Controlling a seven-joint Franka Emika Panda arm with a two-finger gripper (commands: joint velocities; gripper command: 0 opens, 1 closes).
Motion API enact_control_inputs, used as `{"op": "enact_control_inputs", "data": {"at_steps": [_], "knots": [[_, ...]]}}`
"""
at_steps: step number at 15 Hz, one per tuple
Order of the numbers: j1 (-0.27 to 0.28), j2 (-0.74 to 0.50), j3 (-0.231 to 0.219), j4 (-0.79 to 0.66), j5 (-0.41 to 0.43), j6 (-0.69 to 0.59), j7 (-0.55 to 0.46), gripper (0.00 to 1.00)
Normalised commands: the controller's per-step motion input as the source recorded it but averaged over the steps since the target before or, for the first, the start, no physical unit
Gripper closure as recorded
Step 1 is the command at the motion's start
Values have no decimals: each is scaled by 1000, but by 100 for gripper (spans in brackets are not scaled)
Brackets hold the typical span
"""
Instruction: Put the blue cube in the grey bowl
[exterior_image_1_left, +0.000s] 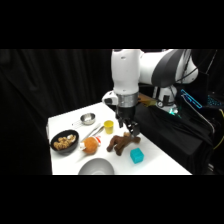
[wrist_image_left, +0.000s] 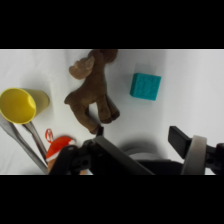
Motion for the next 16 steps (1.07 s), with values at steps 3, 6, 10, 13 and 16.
{"op": "enact_control_inputs", "data": {"at_steps": [3,6,10,13,16], "knots": [[87,137,24,-129,-18,415,290,0],[94,150,-12,-114,-48,417,283,0],[122,91,-62,-126,-55,356,253,0],[153,57,-93,-120,-47,294,226,0],[164,66,-109,-98,-48,279,201,0]]}}
